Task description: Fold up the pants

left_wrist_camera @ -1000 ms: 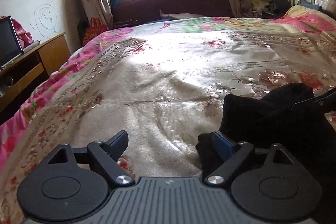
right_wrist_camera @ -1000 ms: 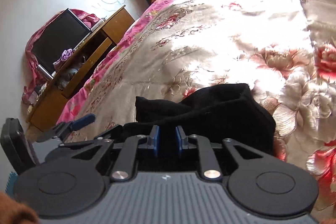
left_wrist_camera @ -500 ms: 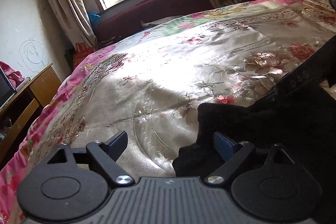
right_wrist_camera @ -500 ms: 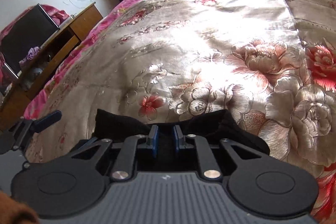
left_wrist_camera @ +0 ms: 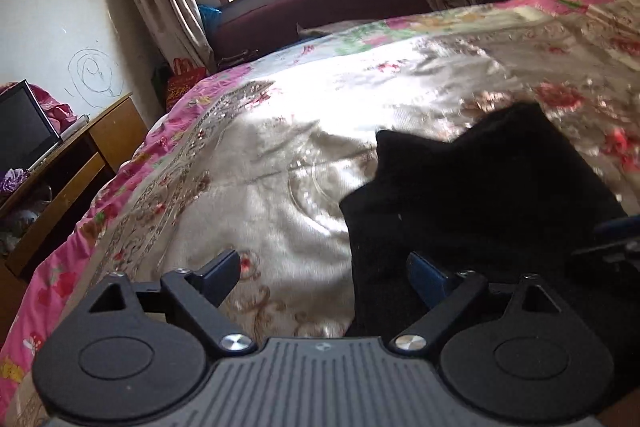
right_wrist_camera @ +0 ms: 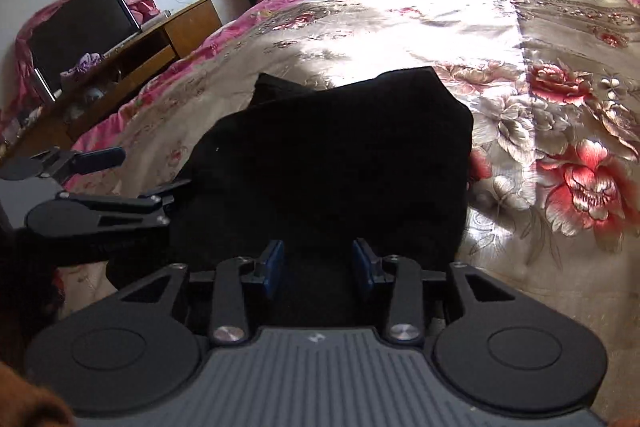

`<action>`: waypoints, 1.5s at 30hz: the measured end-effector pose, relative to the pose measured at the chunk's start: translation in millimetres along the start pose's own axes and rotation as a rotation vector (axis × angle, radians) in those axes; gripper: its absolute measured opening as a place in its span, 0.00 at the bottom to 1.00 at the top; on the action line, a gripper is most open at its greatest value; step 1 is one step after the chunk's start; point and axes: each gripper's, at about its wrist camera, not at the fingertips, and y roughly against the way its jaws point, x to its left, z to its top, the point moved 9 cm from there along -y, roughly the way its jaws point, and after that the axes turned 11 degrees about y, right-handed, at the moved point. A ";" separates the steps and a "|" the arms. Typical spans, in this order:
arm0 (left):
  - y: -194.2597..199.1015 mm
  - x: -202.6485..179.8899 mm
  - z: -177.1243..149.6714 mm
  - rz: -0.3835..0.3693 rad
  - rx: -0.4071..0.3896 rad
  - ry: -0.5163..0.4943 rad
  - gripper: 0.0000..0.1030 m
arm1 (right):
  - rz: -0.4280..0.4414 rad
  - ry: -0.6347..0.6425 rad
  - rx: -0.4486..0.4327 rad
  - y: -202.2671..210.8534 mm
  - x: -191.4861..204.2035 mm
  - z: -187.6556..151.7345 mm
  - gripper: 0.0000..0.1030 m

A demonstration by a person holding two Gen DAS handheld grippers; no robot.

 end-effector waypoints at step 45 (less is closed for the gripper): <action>103.6 -38.1 -61.2 -0.042 0.078 0.188 1.00 | -0.009 -0.171 -0.051 94.5 17.9 -66.1 0.47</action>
